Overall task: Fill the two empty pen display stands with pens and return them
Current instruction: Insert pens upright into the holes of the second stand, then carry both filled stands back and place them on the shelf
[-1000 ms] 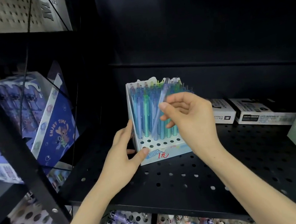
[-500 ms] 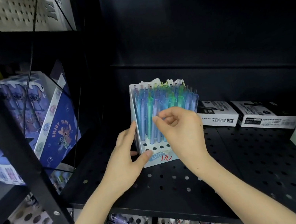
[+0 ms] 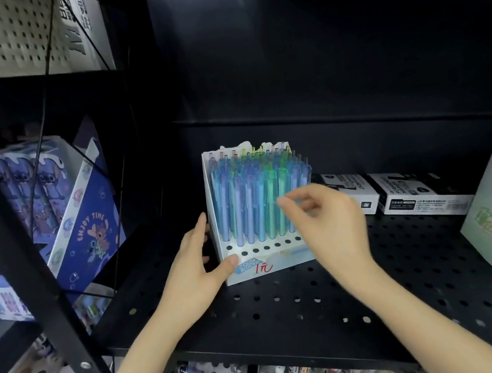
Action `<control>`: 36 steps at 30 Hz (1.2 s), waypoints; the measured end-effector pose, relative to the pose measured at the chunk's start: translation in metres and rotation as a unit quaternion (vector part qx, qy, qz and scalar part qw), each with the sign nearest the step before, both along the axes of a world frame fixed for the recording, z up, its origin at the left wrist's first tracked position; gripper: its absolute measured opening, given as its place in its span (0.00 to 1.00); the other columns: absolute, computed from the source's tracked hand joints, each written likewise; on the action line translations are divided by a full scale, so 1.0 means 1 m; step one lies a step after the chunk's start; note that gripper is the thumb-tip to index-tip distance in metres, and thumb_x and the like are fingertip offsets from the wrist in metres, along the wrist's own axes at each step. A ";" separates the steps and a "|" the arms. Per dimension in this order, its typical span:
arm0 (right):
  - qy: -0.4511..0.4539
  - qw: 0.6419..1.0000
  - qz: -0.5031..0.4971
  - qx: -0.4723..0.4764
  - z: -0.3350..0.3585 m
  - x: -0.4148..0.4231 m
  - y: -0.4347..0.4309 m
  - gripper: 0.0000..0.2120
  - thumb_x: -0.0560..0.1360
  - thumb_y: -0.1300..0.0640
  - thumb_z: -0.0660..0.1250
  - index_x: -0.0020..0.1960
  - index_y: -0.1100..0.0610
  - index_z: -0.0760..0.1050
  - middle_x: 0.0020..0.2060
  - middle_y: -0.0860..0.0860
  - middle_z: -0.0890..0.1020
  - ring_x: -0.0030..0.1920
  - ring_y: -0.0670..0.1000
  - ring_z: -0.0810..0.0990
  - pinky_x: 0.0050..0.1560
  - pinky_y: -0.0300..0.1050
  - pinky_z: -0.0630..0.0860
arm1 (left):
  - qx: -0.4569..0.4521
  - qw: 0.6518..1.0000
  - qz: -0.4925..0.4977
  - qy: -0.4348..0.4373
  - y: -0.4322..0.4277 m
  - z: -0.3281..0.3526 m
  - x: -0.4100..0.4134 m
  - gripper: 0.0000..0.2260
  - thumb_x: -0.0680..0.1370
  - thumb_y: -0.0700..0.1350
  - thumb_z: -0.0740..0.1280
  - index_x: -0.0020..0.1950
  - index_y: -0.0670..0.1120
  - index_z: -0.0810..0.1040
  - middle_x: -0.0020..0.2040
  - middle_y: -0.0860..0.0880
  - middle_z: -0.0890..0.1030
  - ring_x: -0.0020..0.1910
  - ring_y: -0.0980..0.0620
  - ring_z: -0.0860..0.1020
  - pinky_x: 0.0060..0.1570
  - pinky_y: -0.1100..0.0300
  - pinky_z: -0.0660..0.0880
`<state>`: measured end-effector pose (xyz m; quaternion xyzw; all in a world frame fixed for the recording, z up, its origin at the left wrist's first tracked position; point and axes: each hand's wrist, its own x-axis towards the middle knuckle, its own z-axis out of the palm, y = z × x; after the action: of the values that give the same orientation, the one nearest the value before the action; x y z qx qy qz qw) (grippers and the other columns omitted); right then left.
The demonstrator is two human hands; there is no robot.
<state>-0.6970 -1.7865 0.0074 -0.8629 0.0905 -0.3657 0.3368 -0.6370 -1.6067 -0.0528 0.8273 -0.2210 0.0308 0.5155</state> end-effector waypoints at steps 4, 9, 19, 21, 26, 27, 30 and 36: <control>0.164 0.985 -0.031 -0.033 -0.016 -0.002 -0.045 0.12 0.77 0.46 0.61 0.53 0.52 0.79 0.36 0.42 0.79 0.40 0.47 0.78 0.41 0.43 0.73 | 0.090 0.991 0.050 0.083 -0.010 0.011 0.001 0.37 0.71 0.58 0.62 0.77 0.50 0.52 0.76 0.50 0.58 0.73 0.50 0.58 0.69 0.56 0.56; 0.274 0.953 0.051 -0.114 -0.037 0.009 -0.049 0.20 0.81 0.52 0.51 0.33 0.58 0.67 0.33 0.51 0.70 0.39 0.53 0.71 0.38 0.46 0.61 | 0.201 0.971 0.102 0.077 -0.034 0.015 0.009 0.20 0.80 0.51 0.51 0.71 0.51 0.64 0.67 0.46 0.71 0.66 0.46 0.67 0.62 0.53 0.61; 0.190 0.979 0.067 -0.041 -0.026 -0.009 -0.063 0.21 0.81 0.56 0.52 0.30 0.56 0.57 0.28 0.49 0.63 0.29 0.46 0.61 0.29 0.39 0.58 | -0.179 0.956 -0.034 0.230 -0.052 0.043 -0.007 0.26 0.79 0.43 0.63 0.72 0.63 0.61 0.63 0.57 0.76 0.59 0.53 0.77 0.61 0.48 0.72; 0.180 0.980 0.074 -0.040 -0.023 -0.016 -0.068 0.21 0.81 0.57 0.52 0.29 0.56 0.56 0.27 0.49 0.62 0.29 0.45 0.60 0.29 0.37 0.58 | -0.193 0.952 -0.038 0.236 -0.057 0.046 -0.008 0.28 0.78 0.40 0.64 0.71 0.64 0.62 0.61 0.56 0.78 0.57 0.51 0.79 0.55 0.49 0.76; 0.154 0.984 0.081 -0.037 -0.015 -0.034 -0.080 0.21 0.80 0.60 0.52 0.29 0.56 0.55 0.28 0.49 0.61 0.29 0.46 0.58 0.28 0.38 0.56 | -0.242 0.931 -0.053 0.267 -0.071 0.053 -0.021 0.23 0.75 0.34 0.65 0.62 0.59 0.74 0.52 0.51 0.84 0.49 0.49 0.83 0.43 0.52 0.78; 0.150 0.984 0.083 -0.039 -0.013 -0.038 -0.082 0.21 0.80 0.61 0.51 0.29 0.57 0.55 0.28 0.49 0.62 0.29 0.46 0.58 0.28 0.38 0.56 | -0.252 0.926 -0.058 0.275 -0.073 0.054 -0.024 0.22 0.74 0.34 0.65 0.60 0.58 0.75 0.50 0.51 0.84 0.47 0.50 0.83 0.41 0.52 0.79; 0.136 0.986 0.090 -0.042 -0.013 -0.048 -0.088 0.21 0.80 0.61 0.51 0.29 0.57 0.55 0.29 0.50 0.62 0.29 0.46 0.59 0.29 0.38 0.58 | -0.270 0.922 -0.067 0.271 -0.079 0.054 -0.036 0.21 0.74 0.34 0.64 0.56 0.59 0.76 0.48 0.52 0.85 0.45 0.51 0.84 0.37 0.53 0.80; 0.059 0.993 0.098 -0.025 -0.015 -0.072 -0.108 0.21 0.80 0.61 0.53 0.29 0.56 0.56 0.29 0.49 0.63 0.29 0.46 0.60 0.30 0.36 0.60 | -0.312 0.917 -0.090 0.230 -0.097 0.055 -0.067 0.26 0.74 0.32 0.63 0.63 0.60 0.73 0.54 0.53 0.83 0.50 0.49 0.83 0.39 0.53 0.80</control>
<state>-0.7687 -1.8946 -0.0077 -0.8959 0.0159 -0.2811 0.3437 -0.7042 -1.7041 0.0018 0.5856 -0.1488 -0.1399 0.7844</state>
